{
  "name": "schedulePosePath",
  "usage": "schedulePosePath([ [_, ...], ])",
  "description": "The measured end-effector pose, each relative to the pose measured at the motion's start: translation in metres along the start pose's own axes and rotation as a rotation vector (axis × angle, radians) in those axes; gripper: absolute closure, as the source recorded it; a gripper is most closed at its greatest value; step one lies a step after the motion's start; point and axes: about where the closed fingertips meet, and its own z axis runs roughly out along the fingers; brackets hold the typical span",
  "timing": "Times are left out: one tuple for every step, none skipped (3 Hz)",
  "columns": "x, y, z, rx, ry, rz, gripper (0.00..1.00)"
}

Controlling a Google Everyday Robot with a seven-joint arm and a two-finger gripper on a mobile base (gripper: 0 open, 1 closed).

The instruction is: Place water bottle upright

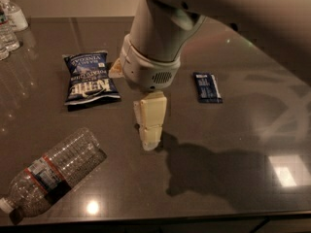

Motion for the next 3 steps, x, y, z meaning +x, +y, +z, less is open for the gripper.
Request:
schedulePosePath([
  [-0.034, -0.013, 0.033, -0.046, -0.005, -0.11, 0.0],
  [-0.056, -0.018, 0.047, -0.064, -0.013, -0.163, 0.0],
  [-0.057, -0.018, 0.047, -0.064, -0.013, -0.163, 0.0],
])
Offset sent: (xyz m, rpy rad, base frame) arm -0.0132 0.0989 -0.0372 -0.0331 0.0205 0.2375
